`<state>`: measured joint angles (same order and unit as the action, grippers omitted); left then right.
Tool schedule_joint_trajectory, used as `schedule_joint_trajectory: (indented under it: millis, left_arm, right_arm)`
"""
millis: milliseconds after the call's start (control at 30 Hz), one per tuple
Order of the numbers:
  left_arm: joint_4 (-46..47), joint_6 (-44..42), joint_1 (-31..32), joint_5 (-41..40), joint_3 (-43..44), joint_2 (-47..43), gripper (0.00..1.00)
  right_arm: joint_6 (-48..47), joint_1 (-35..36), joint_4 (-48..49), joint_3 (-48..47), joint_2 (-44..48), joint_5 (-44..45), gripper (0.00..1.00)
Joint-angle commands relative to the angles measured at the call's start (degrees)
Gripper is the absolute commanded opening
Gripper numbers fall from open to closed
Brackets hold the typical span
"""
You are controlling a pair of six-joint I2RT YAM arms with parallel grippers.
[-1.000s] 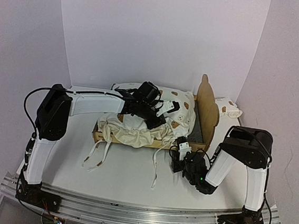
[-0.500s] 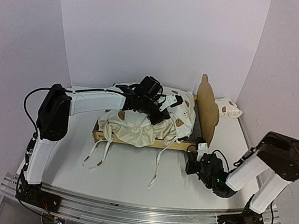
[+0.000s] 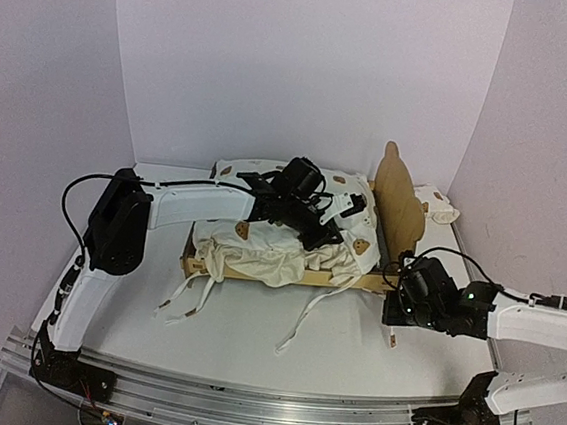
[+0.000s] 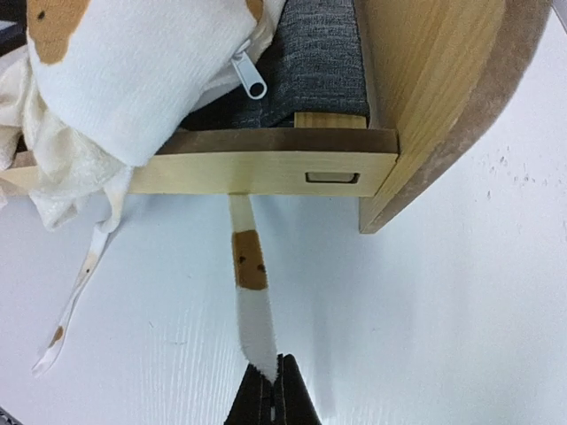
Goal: Set up the pet bed
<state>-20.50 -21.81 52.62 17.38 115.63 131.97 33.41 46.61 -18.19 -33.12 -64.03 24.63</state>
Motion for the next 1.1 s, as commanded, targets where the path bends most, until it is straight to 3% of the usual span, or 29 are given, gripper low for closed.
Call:
schedule_joint_trajectory:
  millis: [0,133,300,533,700,800,900,1067]
  left_arm:
    - [0.4,0.4,0.9,5.9,3.7,0.2,0.23]
    - [-3.2,-2.4,0.8,8.0,4.5,-3.0,0.48]
    - [-7.0,-5.1,0.9,11.2,0.1,-11.4,0.67]
    - [-4.3,-0.9,4.8,9.4,-26.5,-26.3,0.71]
    - [-6.8,0.4,5.1,2.5,-33.2,-32.1,0.71]
    - [-8.4,-3.1,5.0,-1.4,-35.9,-36.8,0.71]
    - [-8.6,-5.4,4.7,-9.8,-40.4,-41.3,0.72]
    - [-6.6,-10.1,2.3,-20.1,-51.3,-48.8,0.80]
  right_arm:
    - [2.8,-3.6,-18.1,-7.3,0.3,-11.8,0.00]
    - [0.5,-6.0,-20.8,-11.4,-2.3,-22.5,0.00]
    - [0.1,-7.3,-25.0,-16.0,-5.7,-34.0,0.00]
    - [2.1,-7.4,-29.6,-15.5,-8.4,-35.5,0.02]
    - [2.3,-7.4,-38.3,-19.7,-7.8,-29.3,0.34]
    - [-1.3,-7.3,-44.3,-26.5,-8.6,-25.4,0.43]
    - [-3.0,-6.5,-42.1,-32.2,-8.9,-25.3,0.50]
    - [-1.7,-6.3,-33.5,-36.1,-12.8,-19.0,0.52]
